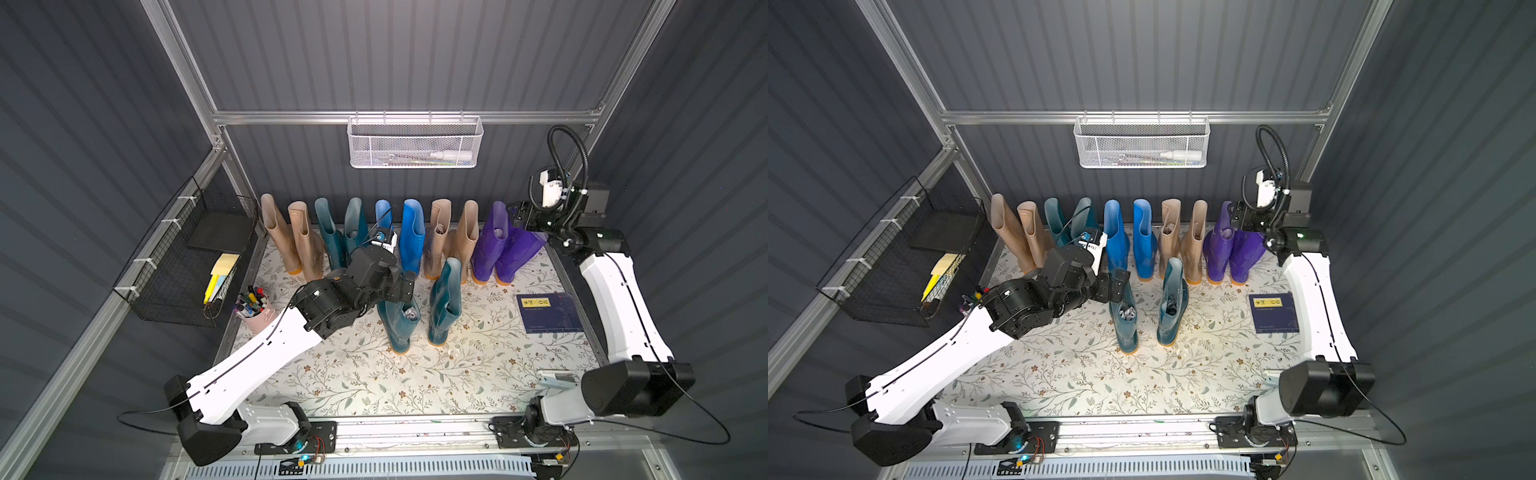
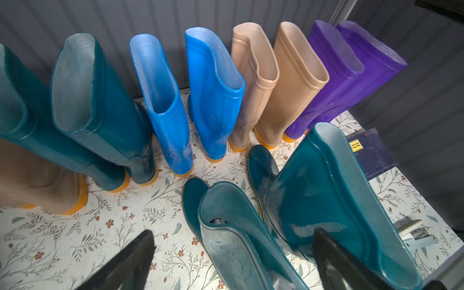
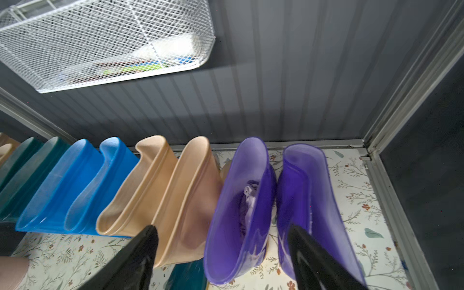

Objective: Match and arrange rain boots in pairs
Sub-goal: Place the rain boot at the corner of the board, then pick up the rain boot at the center of the board.

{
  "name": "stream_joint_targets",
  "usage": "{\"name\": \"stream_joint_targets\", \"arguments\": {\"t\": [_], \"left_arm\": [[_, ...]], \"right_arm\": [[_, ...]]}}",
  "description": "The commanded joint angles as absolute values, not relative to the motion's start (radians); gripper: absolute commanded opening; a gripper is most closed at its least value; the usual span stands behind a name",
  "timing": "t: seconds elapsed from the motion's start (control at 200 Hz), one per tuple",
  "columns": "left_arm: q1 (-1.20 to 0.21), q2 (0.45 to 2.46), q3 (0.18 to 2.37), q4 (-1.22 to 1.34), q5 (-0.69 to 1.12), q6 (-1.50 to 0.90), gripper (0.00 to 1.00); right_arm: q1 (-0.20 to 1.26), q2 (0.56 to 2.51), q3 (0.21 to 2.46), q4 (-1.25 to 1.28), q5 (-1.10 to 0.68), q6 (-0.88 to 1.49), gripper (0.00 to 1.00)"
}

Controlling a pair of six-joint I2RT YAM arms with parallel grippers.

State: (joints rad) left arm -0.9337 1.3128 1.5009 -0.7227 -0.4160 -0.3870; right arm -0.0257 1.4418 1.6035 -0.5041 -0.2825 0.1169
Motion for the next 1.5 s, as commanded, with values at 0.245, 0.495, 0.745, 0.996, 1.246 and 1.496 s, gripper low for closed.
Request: {"name": "stream_joint_targets", "arguments": {"t": [0.245, 0.495, 0.745, 0.996, 1.246, 1.496], "left_arm": [[-0.937, 1.391, 1.517, -0.804, -0.430, -0.561, 1.00], [-0.938, 1.423, 1.480, -0.768, -0.381, -0.605, 0.99], [-0.938, 1.454, 1.450, -0.757, -0.409, -0.621, 0.96], [-0.937, 1.475, 1.433, -0.760, -0.442, -0.586, 0.43], [-0.936, 1.461, 1.469, -0.799, -0.443, -0.519, 0.13], [-0.936, 1.425, 1.509, -0.822, -0.422, -0.458, 0.00]], "right_arm": [[0.047, 1.316, 1.375, -0.460, -0.267, 0.179, 0.88], [0.064, 1.291, 1.287, -0.419, -0.264, 0.183, 0.88], [0.064, 1.299, 1.258, -0.410, -0.284, 0.199, 0.88], [0.064, 1.287, 1.214, -0.402, -0.298, 0.212, 0.88], [0.065, 1.264, 1.209, -0.406, -0.306, 0.217, 0.88], [0.074, 1.252, 1.206, -0.405, -0.305, 0.227, 0.88]]}}
